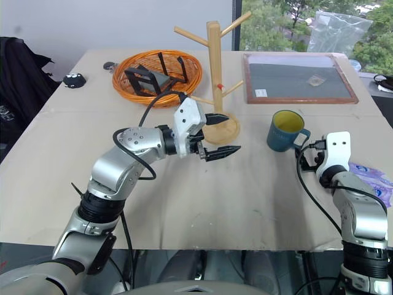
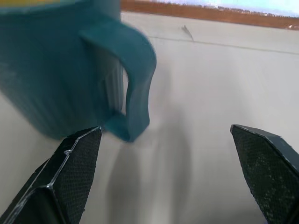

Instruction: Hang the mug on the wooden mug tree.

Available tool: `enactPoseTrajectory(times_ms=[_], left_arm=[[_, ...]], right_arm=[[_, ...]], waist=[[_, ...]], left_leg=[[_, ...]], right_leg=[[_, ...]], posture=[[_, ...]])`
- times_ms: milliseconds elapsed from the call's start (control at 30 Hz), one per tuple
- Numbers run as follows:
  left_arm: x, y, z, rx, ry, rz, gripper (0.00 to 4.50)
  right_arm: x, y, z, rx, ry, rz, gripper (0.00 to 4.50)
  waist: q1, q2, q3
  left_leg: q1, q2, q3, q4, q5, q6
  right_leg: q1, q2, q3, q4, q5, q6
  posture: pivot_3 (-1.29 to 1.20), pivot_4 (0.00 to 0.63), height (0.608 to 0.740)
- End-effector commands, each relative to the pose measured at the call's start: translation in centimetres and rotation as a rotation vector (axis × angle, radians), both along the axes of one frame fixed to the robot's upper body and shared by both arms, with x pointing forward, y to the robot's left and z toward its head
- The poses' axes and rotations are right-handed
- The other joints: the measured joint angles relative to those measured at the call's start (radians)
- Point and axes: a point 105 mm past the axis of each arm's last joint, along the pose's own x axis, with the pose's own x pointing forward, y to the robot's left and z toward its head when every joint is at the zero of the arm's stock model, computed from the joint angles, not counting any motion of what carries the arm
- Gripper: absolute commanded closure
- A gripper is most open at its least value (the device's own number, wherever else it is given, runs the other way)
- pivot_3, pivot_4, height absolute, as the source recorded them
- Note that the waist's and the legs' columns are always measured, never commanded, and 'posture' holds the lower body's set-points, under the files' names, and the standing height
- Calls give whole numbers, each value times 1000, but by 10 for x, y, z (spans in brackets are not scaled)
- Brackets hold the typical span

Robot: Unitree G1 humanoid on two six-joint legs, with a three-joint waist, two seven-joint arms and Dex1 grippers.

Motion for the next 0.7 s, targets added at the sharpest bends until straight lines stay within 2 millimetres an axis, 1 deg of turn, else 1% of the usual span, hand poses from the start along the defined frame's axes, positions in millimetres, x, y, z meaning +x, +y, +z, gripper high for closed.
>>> enactPoseTrajectory(times_ms=[33,267,300,333,367,400,433,467,533,633,667,700], left_arm=[[-12,-7,9,-17,-38,-12,0],[-18,-8,7,-16,-21,-9,0],[-19,-9,7,-18,-17,-13,0],[-21,-9,6,-18,-12,-18,0],[-22,-10,6,-18,-9,-22,0],[-23,-11,5,-19,-4,-26,0],[-25,-12,5,-19,-1,-30,0],[-25,-12,5,-20,2,-32,0],[-27,-13,4,-20,6,-34,0],[-27,-14,3,-25,14,-31,0],[-28,-13,3,-26,16,-29,0],[-28,-13,3,-26,17,-27,0]], right_arm=[[6,0,13,-12,-66,1,32],[15,1,13,-8,-84,-1,32],[16,1,12,-10,-85,-3,417],[18,2,11,-10,-85,-3,523],[20,2,10,-11,-86,-1,845],[21,3,9,-12,-86,-1,1485],[23,4,9,-12,-89,-2,1824],[26,4,9,-12,-93,-3,2336],[30,6,6,-3,-96,8,2960],[32,8,1,3,-86,28,4304],[32,10,0,6,-83,40,4418],[32,11,0,8,-84,47,4418]], waist=[[1,0,0],[1,0,0],[1,0,0],[0,0,0],[0,0,0],[0,0,0],[0,0,0],[0,0,0],[0,0,0],[1,0,0],[0,0,0],[0,0,0]], left_leg=[[0,0,0,0,0,0],[0,0,0,0,0,0],[0,0,0,0,0,0],[0,0,0,0,0,0],[0,0,0,0,0,0],[0,0,0,0,0,0],[0,0,0,0,0,0],[0,0,0,0,0,0],[0,0,0,0,0,0],[0,0,0,0,0,0],[0,0,0,0,0,0],[0,0,0,0,0,0]], right_leg=[[0,0,0,0,0,0],[0,0,0,0,0,0],[0,0,0,0,0,0],[0,0,0,0,0,0],[0,0,0,0,0,0],[0,0,0,0,0,0],[0,0,0,0,0,0],[0,0,0,0,0,0],[0,0,0,0,0,0],[0,0,0,0,0,0],[0,0,0,0,0,0],[0,0,0,0,0,0]], posture=[[0,150,740],[0,150,740],[0,150,740],[0,150,740],[0,150,740],[0,150,740],[0,150,740],[0,150,740],[0,150,740],[0,150,740],[0,150,740],[0,150,740]])
